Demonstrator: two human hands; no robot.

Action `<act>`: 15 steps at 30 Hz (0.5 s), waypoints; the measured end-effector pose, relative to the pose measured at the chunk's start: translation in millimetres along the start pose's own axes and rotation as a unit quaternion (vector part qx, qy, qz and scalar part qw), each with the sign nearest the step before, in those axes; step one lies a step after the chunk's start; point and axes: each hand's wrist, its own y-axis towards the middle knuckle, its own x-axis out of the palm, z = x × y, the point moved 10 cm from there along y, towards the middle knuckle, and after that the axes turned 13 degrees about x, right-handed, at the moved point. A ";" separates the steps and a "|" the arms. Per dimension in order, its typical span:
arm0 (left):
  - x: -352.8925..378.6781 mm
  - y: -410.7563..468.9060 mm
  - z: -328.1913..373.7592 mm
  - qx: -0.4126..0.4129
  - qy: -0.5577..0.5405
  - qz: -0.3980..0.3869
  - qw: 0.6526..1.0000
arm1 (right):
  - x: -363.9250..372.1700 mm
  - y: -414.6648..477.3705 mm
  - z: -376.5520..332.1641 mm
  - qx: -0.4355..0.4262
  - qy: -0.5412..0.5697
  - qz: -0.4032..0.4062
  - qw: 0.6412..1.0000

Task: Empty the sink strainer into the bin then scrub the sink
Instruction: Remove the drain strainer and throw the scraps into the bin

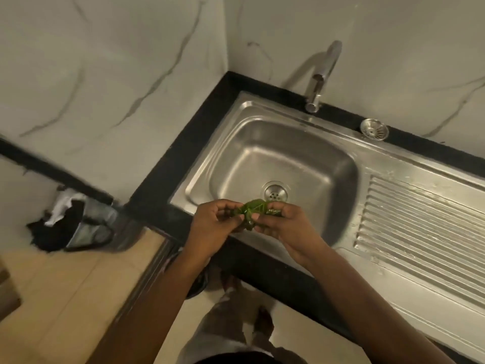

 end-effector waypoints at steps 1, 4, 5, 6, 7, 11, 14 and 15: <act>-12.9 -15.0 -1.8 0.002 0.002 0.024 1.000 | 13.7 -3.3 4.3 0.001 -0.009 -0.016 1.000; -50.2 -57.8 -8.4 0.014 0.002 0.075 0.997 | 54.0 -11.1 21.2 0.011 -0.049 -0.045 0.998; -63.7 -72.1 -11.4 0.018 0.019 0.088 0.996 | 68.7 -12.8 28.5 0.013 -0.070 -0.050 0.996; -77.7 -85.4 -17.3 0.012 0.030 0.104 0.994 | 82.9 -14.3 35.8 0.016 -0.089 -0.054 0.994; -91.8 -97.0 -25.3 0.000 0.028 0.122 0.992 | 97.1 -14.7 43.9 0.018 -0.109 -0.056 0.992; -137.5 -136.0 -62.4 -0.039 0.029 0.164 0.985 | 143.7 -7.8 87.4 0.036 -0.186 -0.051 0.980; -161.8 -160.4 -101.5 -0.074 0.046 0.170 0.982 | 164.6 7.8 136.2 0.094 -0.220 -0.023 0.971; -168.9 -167.1 -117.9 -0.092 0.046 0.174 0.979 | 170.1 14.7 154.5 0.118 -0.231 -0.012 0.966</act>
